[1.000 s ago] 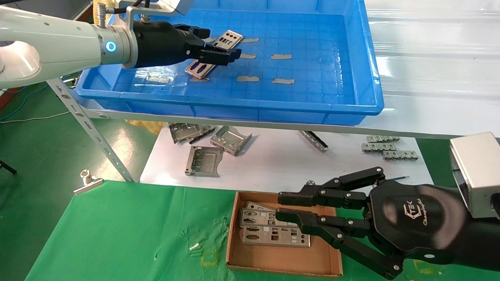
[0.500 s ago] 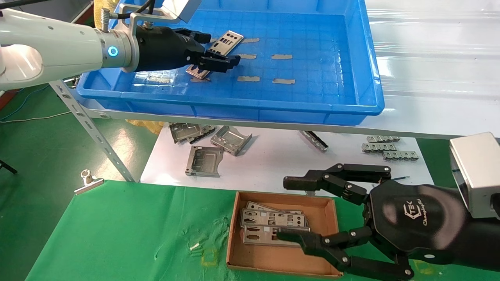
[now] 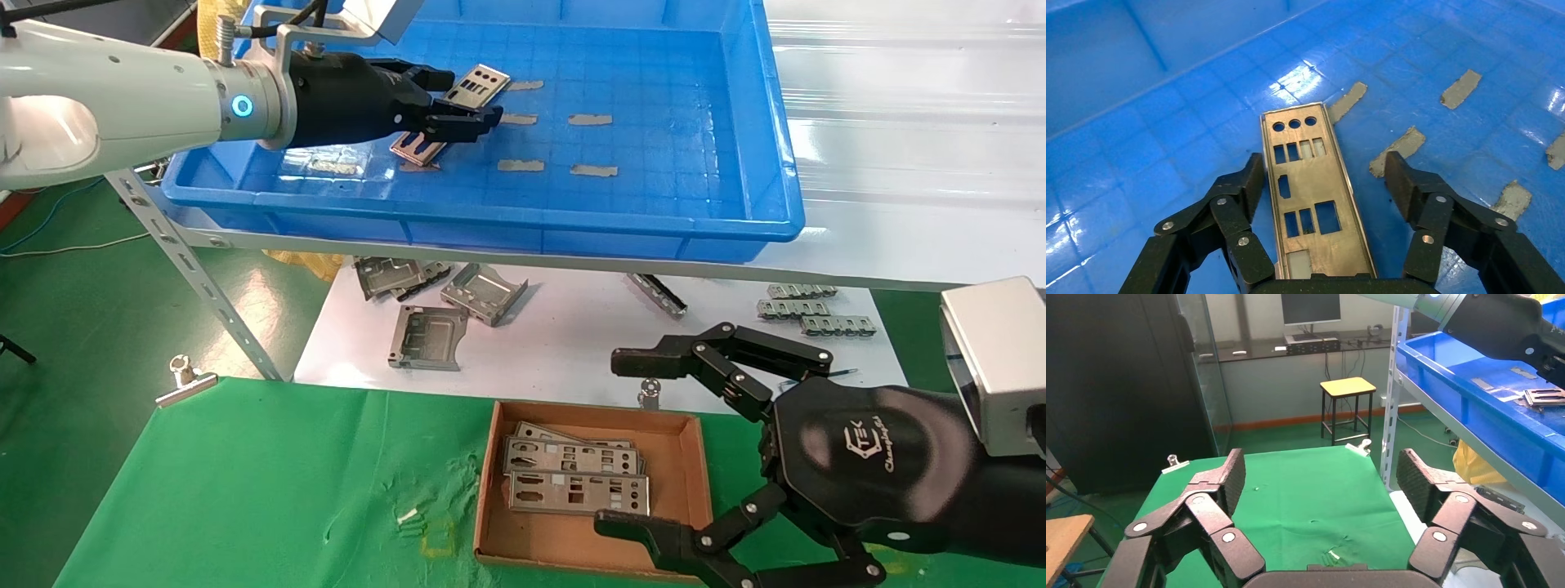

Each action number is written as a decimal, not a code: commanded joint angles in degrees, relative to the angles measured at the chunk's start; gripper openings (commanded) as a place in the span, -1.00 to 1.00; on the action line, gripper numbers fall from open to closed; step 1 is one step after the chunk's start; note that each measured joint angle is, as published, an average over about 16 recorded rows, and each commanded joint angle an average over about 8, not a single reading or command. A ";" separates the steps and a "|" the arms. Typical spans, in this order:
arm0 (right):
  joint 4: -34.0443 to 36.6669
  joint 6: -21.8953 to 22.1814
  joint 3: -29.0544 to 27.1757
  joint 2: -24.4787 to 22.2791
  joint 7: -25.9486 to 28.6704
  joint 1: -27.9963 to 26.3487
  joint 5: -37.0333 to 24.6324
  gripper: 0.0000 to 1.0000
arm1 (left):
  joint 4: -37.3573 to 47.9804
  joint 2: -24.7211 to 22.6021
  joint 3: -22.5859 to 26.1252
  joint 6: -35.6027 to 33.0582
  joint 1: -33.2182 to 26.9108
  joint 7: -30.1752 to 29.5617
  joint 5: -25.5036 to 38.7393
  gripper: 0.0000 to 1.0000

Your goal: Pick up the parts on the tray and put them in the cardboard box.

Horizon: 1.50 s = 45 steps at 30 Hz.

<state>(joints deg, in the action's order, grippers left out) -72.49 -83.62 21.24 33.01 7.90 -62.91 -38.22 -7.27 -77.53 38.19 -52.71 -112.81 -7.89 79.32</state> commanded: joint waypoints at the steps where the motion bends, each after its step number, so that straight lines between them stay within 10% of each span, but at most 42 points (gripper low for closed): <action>1: 0.00 0.00 0.00 0.00 0.00 0.00 0.00 1.00 | -0.22 -0.01 0.27 0.12 0.15 -0.16 0.02 -1.00; 25: 0.00 0.00 0.01 0.00 -0.01 0.00 0.01 1.00 | -0.53 1.81 -0.36 -3.85 -3.71 2.47 -4.34 -1.00; 45: 0.00 0.01 0.02 -0.01 -0.01 -0.01 0.02 1.00 | -2.91 9.03 -1.25 -36.81 -5.83 13.35 -8.25 -1.00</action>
<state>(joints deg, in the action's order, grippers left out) -72.49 -83.62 21.26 33.00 7.89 -62.92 -38.21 -11.43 -68.57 37.49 -87.27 -118.08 4.92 70.83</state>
